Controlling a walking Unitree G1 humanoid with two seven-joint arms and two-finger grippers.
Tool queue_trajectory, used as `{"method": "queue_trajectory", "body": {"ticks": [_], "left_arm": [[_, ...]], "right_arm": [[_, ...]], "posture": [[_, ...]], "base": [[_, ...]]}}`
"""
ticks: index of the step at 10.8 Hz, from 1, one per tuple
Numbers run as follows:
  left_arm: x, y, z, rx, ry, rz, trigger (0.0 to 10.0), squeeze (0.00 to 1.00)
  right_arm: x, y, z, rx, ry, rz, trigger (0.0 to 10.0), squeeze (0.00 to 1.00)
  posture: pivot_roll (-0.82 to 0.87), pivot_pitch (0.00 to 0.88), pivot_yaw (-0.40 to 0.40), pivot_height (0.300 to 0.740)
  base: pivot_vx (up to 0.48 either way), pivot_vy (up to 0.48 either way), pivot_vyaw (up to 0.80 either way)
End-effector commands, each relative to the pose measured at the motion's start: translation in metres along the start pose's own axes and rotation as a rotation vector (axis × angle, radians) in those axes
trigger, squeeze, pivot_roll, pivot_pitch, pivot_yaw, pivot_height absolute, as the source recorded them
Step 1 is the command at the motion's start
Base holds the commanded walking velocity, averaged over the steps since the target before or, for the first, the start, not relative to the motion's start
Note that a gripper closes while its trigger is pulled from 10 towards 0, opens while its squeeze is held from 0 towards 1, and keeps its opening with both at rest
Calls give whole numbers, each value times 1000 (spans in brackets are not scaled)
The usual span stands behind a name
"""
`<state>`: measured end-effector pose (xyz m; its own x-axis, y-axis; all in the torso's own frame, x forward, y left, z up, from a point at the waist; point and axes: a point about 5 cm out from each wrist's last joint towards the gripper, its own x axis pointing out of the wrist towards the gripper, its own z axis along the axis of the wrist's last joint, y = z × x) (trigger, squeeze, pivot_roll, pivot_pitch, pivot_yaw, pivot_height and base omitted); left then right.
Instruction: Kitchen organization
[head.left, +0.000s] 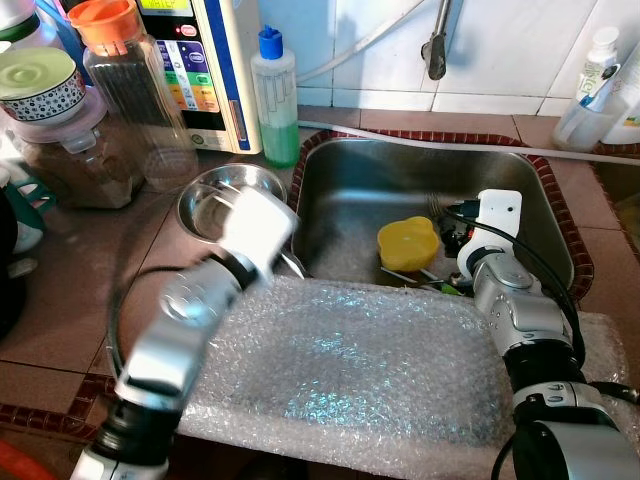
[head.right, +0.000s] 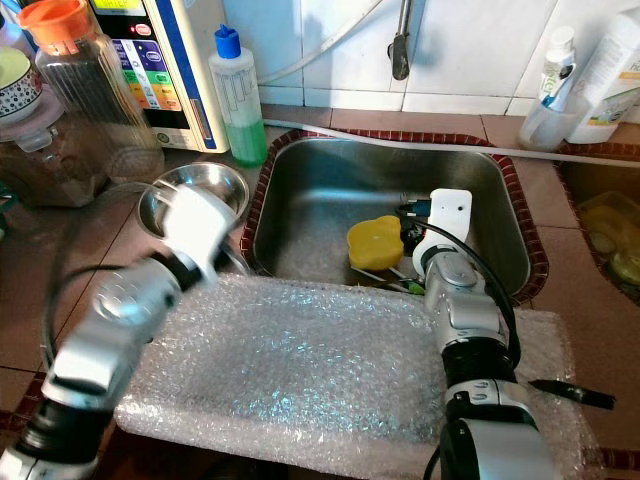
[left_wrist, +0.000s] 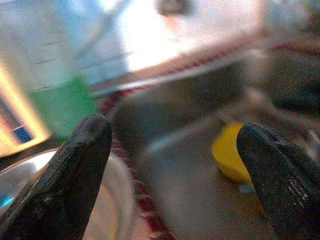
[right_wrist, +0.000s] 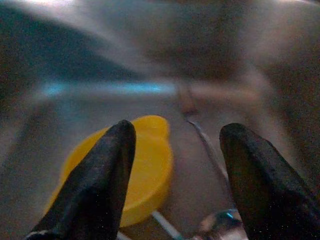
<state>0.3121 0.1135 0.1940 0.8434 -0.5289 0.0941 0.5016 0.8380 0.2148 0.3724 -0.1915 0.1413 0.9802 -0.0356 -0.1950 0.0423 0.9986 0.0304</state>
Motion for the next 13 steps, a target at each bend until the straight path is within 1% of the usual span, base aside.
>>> {"method": "queue_trajectory", "body": {"ticks": [1,2,3,4,5,6,7,8,9,10,11,12,13], "left_arm": [[-1,10,3,-30,-28,66,10000,1000],[-2,25,1,-57,-21,193,10000,1000],[-4,35,-1,-67,-15,261,10000,1000],[-8,48,-2,-105,-22,358,10000,1000],[-13,61,-8,-122,6,464,10000,1000],[-18,70,-16,-159,57,544,10000,1000],[-23,77,-28,-217,122,608,10000,1000],[-24,77,-33,-262,134,627,10000,1000],[-25,79,-34,-286,130,650,10000,1000],[-23,79,-34,-293,134,652,10000,1000],[-23,79,-34,-300,143,653,10000,1000],[-23,79,-34,-315,143,660,10000,255],[-24,81,-36,-320,155,669,10000,0]], "right_arm": [[-1,9,3,4,-13,50,10000,1000],[-3,20,4,-13,-30,98,10000,1000],[-5,25,5,-25,-42,124,10000,1000],[-6,32,7,-49,-62,168,10000,1000],[-9,39,9,-68,-81,209,10000,1000],[-12,45,11,-73,-99,241,10000,1000],[-15,53,12,-55,-101,308,10000,1000],[-20,61,16,-31,-132,381,10000,1000],[-26,70,20,-25,-152,457,10000,1000],[-31,74,27,8,-169,482,10000,357],[-37,77,30,-4,-182,535,10000,35],[-46,79,31,-22,-190,592,10000,0],[-51,79,31,-54,-190,620,10000,0]], "posture": [[-107,150,69,740],[-108,151,70,740],[-106,151,71,740],[-104,151,72,740],[-103,151,73,740],[-103,151,73,740],[-103,152,75,740],[-105,152,74,740],[-109,154,74,740],[-108,154,74,740],[-109,155,76,740],[-110,154,76,740],[-112,155,78,740]], "base": [[0,0,0],[0,0,0],[0,0,0],[0,0,0],[0,0,0],[0,0,0],[0,0,0],[0,0,0],[0,0,0],[0,0,0],[0,0,0],[0,0,0],[0,0,0]]}}
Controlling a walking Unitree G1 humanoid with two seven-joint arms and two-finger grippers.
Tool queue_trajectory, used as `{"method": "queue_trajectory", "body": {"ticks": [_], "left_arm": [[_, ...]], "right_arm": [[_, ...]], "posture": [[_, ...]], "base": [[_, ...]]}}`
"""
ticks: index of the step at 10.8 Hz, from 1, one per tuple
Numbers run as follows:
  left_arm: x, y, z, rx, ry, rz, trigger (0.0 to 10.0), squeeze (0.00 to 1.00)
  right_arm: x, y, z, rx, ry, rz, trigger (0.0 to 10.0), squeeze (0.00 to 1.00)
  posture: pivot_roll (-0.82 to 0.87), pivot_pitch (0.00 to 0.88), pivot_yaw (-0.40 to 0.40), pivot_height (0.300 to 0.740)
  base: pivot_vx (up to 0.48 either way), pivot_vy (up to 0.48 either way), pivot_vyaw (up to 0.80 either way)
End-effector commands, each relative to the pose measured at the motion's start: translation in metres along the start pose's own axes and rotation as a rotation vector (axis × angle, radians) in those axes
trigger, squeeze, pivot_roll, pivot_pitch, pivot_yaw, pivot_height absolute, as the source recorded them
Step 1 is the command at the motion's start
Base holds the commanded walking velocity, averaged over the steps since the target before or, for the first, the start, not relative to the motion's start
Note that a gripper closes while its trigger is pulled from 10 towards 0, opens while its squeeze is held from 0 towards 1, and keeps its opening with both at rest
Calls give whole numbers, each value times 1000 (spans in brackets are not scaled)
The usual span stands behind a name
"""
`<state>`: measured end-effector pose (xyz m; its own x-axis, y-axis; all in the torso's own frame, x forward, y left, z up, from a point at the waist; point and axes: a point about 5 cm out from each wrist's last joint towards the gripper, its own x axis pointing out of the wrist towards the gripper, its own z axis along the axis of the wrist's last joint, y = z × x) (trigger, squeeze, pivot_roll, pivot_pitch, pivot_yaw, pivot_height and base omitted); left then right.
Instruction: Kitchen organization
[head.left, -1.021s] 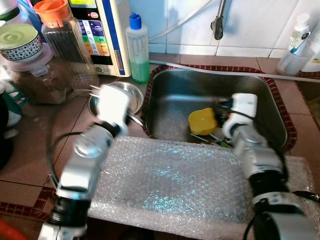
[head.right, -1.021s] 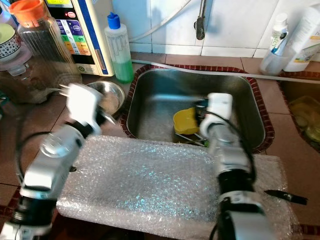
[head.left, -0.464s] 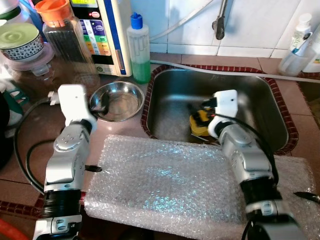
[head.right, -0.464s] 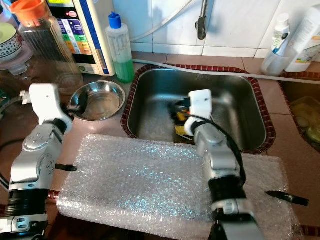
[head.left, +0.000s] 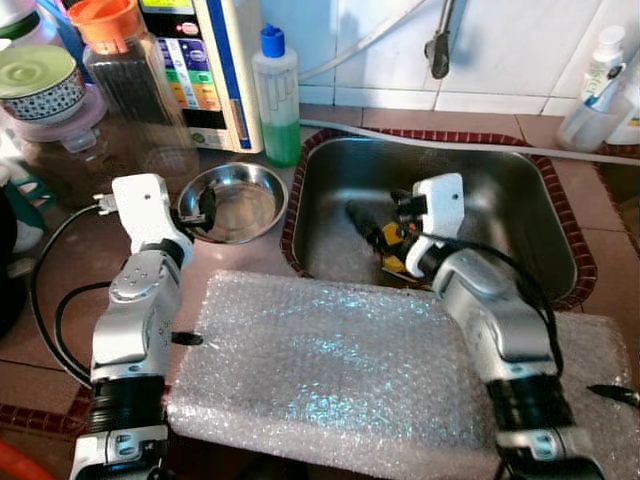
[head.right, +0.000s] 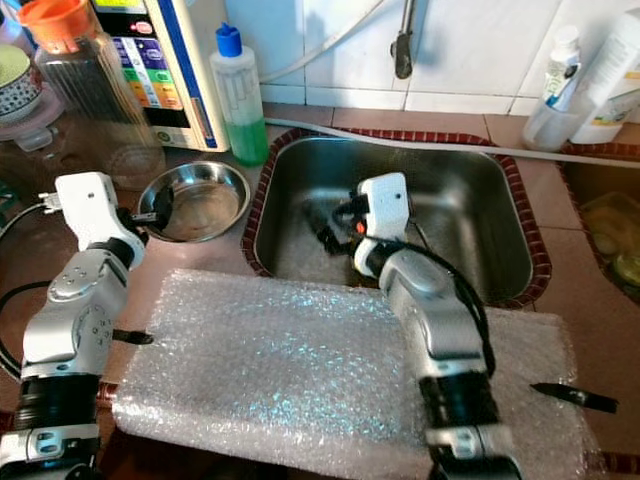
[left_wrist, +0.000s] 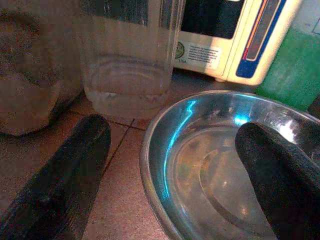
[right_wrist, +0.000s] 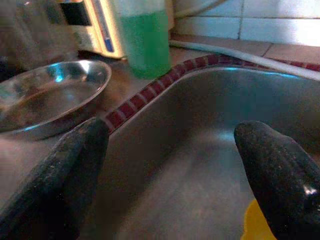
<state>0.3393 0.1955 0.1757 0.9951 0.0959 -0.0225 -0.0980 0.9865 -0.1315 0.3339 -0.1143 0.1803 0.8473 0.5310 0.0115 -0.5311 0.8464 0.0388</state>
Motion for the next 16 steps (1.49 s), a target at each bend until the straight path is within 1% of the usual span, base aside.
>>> {"method": "queue_trajectory", "body": {"ticks": [1,2,3,5,6,7,8,10,12,16], "left_arm": [[1,6,-3,-11,32,26,10000,0],[1,7,-7,-17,60,29,10000,0],[0,5,-10,-29,75,7,10000,0],[-2,4,-17,-46,118,-4,10000,0],[-3,4,-18,-55,131,-11,0,0],[-3,3,-22,-93,167,-31,0,0],[-4,4,-24,-113,175,-31,0,0],[-4,5,-23,-146,187,-27,0,0],[-4,7,-23,-147,189,-24,0,0],[-5,5,-23,-142,192,-29,0,0]], "right_arm": [[-3,7,5,-10,-7,45,10000,0],[-4,13,8,-5,-9,89,10000,0],[-6,18,11,1,-18,121,10000,0],[-7,21,10,-10,-5,142,10000,0],[-7,23,10,-9,-2,147,10000,0],[-8,24,10,-22,1,156,10000,0],[-7,23,12,-43,-12,139,10000,0],[-6,19,16,-41,-30,116,10000,0],[-6,17,16,-47,-30,105,10000,0],[-5,19,14,-47,-25,115,10000,0]], "posture": [[-113,157,78,740],[-115,158,79,740],[-113,158,79,740],[-110,158,78,740],[-110,155,78,740],[-109,155,76,740],[-109,155,75,740],[-109,155,75,740],[-108,154,74,740],[-108,155,73,740]], "base": [[0,0,0],[0,0,0],[0,0,0],[0,0,0],[0,0,0],[0,0,0],[0,0,0],[0,0,0],[0,0,0],[0,0,0]]}}
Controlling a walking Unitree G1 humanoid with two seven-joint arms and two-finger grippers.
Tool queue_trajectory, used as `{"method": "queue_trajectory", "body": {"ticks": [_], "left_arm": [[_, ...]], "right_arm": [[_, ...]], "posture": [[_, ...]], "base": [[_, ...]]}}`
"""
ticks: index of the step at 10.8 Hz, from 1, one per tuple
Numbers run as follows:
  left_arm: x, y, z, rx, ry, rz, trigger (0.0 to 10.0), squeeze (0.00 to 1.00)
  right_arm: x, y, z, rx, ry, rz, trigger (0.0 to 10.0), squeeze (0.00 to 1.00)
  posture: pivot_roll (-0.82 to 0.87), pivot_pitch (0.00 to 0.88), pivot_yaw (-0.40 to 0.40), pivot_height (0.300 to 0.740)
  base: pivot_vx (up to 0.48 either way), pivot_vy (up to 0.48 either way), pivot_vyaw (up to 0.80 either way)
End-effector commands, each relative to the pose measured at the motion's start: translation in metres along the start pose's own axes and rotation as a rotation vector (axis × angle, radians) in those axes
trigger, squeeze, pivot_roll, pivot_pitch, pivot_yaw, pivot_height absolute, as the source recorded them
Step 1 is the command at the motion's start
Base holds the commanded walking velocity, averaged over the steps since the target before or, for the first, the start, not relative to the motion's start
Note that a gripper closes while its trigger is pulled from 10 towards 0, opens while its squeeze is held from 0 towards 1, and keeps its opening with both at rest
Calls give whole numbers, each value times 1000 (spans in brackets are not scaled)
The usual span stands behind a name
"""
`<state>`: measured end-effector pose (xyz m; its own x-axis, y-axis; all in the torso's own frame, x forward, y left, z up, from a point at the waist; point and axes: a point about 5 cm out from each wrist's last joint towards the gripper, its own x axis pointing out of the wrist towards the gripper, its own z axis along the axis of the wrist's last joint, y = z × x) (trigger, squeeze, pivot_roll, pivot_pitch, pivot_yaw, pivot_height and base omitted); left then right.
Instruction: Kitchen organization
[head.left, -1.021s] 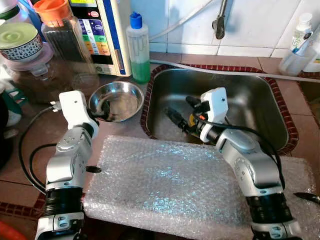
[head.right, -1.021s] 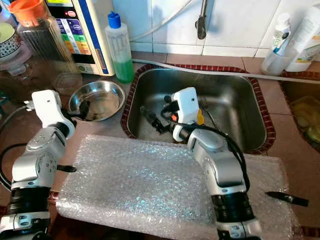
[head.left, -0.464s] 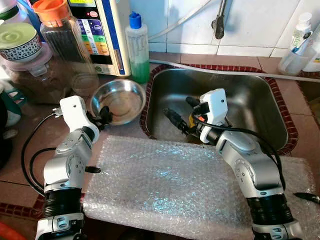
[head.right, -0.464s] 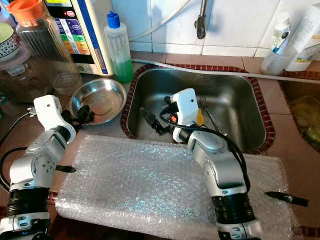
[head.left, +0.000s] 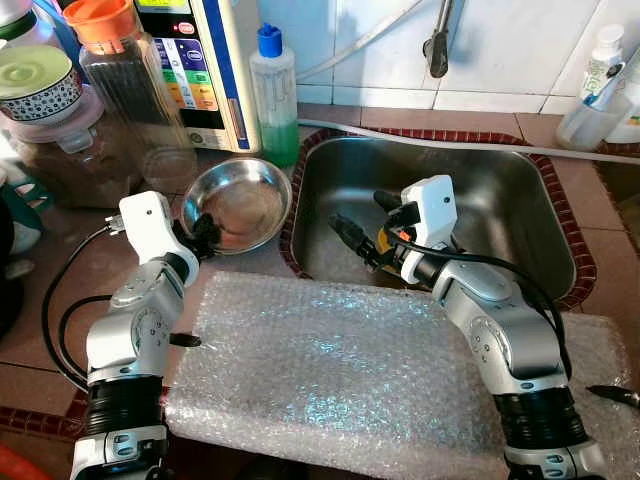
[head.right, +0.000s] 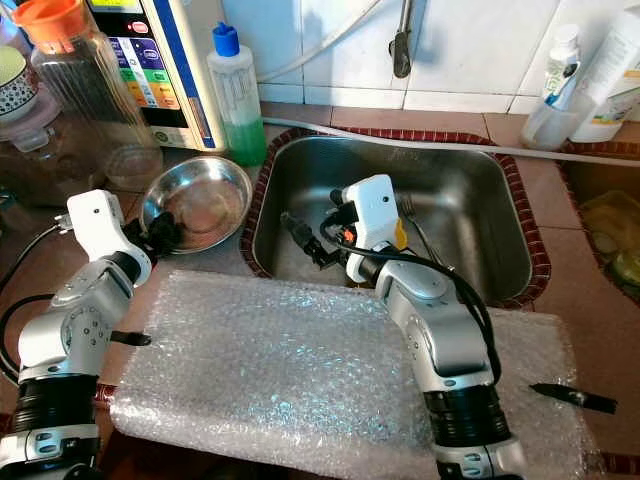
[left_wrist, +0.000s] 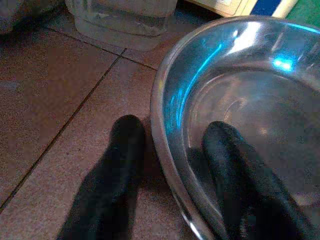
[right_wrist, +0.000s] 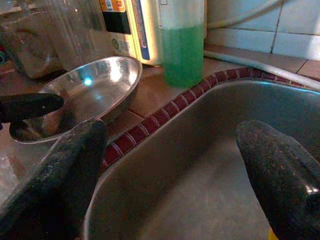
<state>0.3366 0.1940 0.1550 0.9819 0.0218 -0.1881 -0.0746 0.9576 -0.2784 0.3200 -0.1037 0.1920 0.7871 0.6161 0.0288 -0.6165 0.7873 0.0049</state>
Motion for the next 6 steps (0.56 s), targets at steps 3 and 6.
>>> {"method": "queue_trajectory", "body": {"ticks": [3,6], "left_arm": [[-2,5,-1,8,9,16,0,0],[-3,6,2,50,-3,17,0,0]], "right_arm": [[1,3,2,-15,-7,17,10000,0],[1,3,1,-16,-1,18,10000,0]], "posture": [[-106,153,75,740],[-105,151,73,740]], "base": [[0,0,0],[0,0,0]]}}
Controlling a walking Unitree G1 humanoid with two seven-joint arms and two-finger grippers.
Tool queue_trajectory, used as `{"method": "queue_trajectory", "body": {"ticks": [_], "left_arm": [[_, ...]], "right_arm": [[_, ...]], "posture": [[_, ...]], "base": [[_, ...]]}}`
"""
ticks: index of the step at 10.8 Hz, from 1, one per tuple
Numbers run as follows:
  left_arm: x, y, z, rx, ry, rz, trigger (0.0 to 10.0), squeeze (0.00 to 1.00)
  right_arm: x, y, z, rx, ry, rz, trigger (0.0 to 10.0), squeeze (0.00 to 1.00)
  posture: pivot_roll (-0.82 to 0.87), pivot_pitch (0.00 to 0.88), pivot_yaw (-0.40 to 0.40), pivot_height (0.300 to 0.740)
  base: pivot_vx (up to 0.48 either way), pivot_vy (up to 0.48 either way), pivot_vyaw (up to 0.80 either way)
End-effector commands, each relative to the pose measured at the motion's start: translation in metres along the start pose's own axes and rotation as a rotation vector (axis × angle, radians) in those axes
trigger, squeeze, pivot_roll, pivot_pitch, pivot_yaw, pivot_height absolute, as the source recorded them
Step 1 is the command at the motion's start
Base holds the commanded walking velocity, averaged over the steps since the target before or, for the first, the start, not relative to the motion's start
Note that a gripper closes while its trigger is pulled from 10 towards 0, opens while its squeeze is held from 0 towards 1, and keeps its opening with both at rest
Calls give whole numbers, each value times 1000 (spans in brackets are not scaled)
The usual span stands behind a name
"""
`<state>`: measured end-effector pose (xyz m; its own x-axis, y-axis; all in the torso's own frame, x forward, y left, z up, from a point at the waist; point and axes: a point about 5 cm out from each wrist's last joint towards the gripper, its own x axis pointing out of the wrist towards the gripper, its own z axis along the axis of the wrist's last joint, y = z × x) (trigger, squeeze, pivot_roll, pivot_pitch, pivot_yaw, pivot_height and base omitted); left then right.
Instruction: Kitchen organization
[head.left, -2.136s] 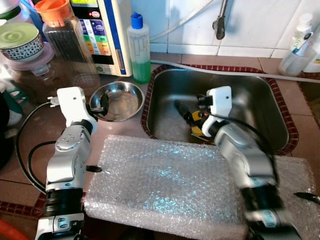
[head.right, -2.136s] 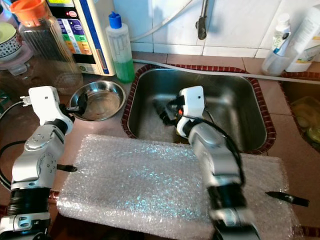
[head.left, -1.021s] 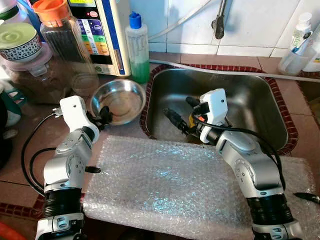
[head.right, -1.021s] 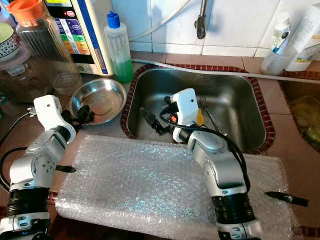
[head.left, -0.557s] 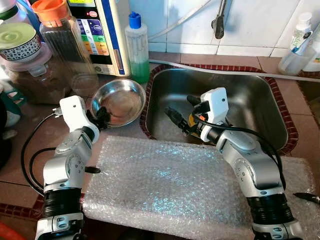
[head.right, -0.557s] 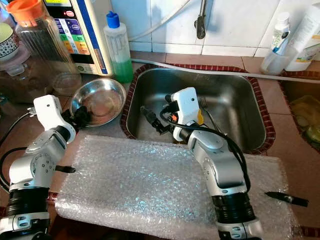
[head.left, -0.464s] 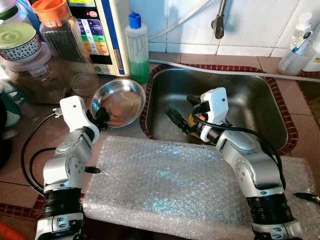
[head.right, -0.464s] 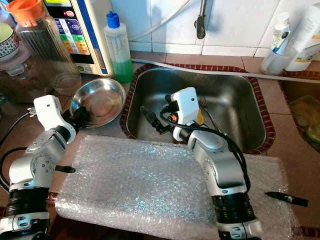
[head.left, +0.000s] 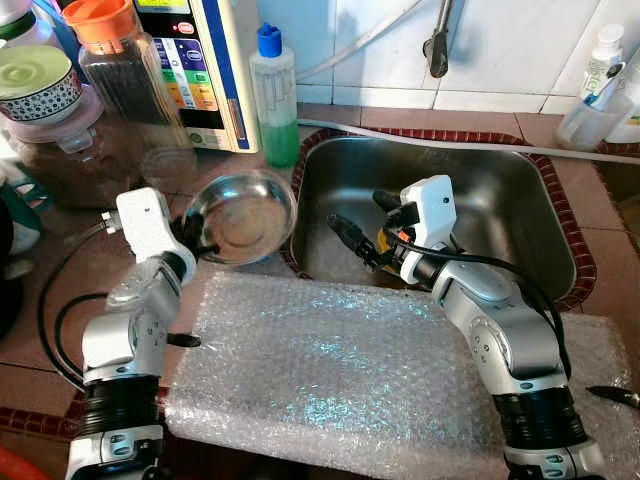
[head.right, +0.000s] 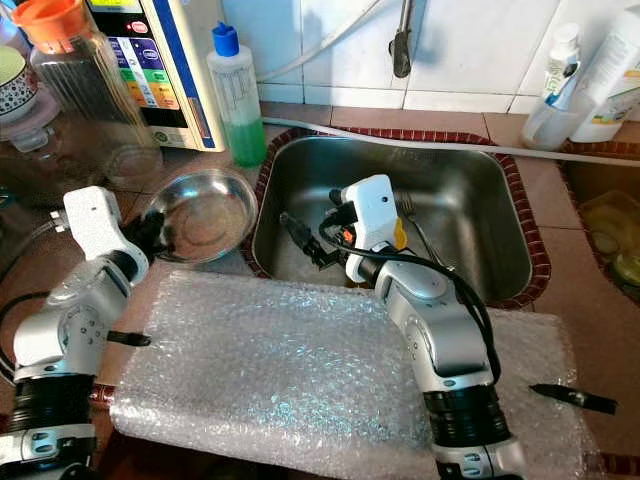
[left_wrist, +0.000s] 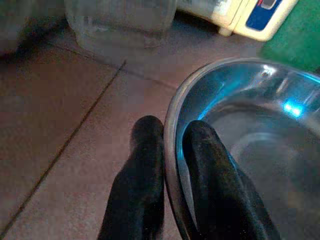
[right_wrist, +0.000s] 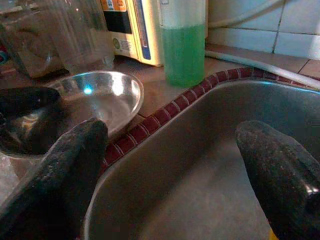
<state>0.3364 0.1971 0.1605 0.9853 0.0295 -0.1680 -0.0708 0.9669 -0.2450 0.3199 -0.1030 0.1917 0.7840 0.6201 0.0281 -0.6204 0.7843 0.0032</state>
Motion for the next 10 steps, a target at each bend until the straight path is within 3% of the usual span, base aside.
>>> {"method": "queue_trajectory", "body": {"ticks": [1,4,6,7,10], "left_arm": [[-2,5,-3,20,16,11,0,0],[-2,1,4,74,-39,-18,0,0],[-5,-11,20,152,-174,-88,0,0],[-8,-21,28,257,-249,-149,0,0],[-15,-37,43,315,-421,-227,0,0]], "right_arm": [[1,1,1,-12,-3,8,10000,0],[1,0,1,-16,2,9,10000,0],[2,-1,0,-15,6,12,10000,0],[2,-1,0,-15,7,12,10000,0],[2,-4,1,-16,-1,-2,10000,0]], "posture": [[-105,149,73,740],[-105,145,70,740],[-104,142,67,740],[-103,140,66,740],[-104,141,66,740]], "base": [[0,0,0],[0,0,0],[0,0,0],[0,0,0],[0,0,0]]}}
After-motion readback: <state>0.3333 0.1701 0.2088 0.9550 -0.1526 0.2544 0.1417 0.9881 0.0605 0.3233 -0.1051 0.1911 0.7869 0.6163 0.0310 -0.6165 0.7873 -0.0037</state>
